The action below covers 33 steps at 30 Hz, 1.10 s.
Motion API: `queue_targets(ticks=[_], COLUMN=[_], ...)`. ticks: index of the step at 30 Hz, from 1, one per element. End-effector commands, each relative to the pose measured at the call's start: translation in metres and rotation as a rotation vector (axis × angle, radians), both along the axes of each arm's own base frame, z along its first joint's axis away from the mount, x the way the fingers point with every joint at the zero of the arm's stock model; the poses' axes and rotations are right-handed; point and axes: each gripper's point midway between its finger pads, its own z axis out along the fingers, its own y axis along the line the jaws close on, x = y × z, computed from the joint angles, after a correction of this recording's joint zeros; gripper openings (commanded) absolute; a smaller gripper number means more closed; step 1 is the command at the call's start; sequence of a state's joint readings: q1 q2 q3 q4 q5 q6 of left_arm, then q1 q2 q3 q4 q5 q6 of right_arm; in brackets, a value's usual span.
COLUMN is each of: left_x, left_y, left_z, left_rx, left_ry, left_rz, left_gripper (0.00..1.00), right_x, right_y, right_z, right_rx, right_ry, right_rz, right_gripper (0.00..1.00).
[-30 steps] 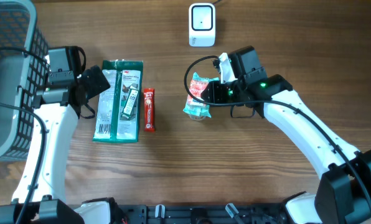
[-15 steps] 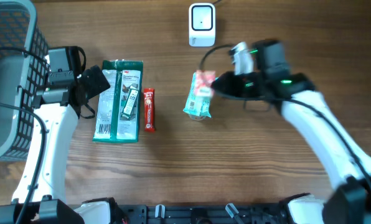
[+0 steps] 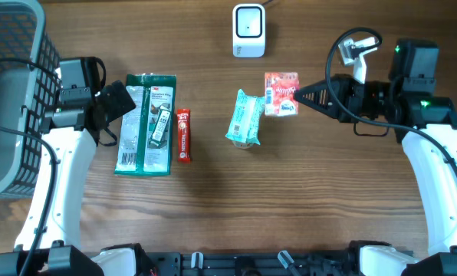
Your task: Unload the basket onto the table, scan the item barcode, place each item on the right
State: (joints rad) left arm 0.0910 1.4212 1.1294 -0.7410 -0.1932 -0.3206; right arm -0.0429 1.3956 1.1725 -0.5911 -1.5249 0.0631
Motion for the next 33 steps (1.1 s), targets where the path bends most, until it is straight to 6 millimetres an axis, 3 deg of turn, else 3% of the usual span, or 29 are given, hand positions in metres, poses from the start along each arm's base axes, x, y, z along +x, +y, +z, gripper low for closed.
queue_targets(ticks=[1,5,9,18,25,28,30,31,33], left_x=[0.0,0.0,0.0,0.0,0.0,0.0,0.0,0.0,0.0], left_y=[0.001,0.001,0.001,0.001,0.001,0.001,0.001,0.001,0.001], left_z=[0.003,0.003,0.003,0.003,0.003,0.003,0.003,0.003,0.003], left_rx=[-0.005,-0.005,-0.005,-0.005,-0.005,-0.005,-0.005,-0.005,-0.005], left_ry=[-0.01,-0.01,-0.01,-0.01,-0.01,-0.01,-0.01,-0.01,-0.01], left_rz=[0.011,0.01,0.011,0.011,0.011,0.011,0.011,0.011,0.011], left_gripper=[1.0,1.0,1.0,1.0,1.0,1.0,1.0,1.0,1.0], right_x=[-0.015,-0.023,-0.043,-0.092,-0.11,-0.093,-0.071,-0.055,-0.037], right_y=[0.001,0.001,0.002,0.004,0.005,0.004,-0.003,-0.013,-0.036], right_z=[0.009,0.007,0.012,0.049,0.065,0.049,0.024,0.001,-0.034], right_rx=[0.075,0.079,0.081,0.069,0.056,-0.047,-0.19,-0.31,-0.498], right_ry=[0.021,0.032,-0.003,-0.178,-0.251,-0.213,-0.146,-0.079,0.035], right_rz=[0.066,0.062,0.055,0.061,0.064,-0.018,-0.138,-0.238,-0.386], right_gripper=[0.04,0.04,0.04,0.04,0.04,0.04,0.06,0.16,0.23])
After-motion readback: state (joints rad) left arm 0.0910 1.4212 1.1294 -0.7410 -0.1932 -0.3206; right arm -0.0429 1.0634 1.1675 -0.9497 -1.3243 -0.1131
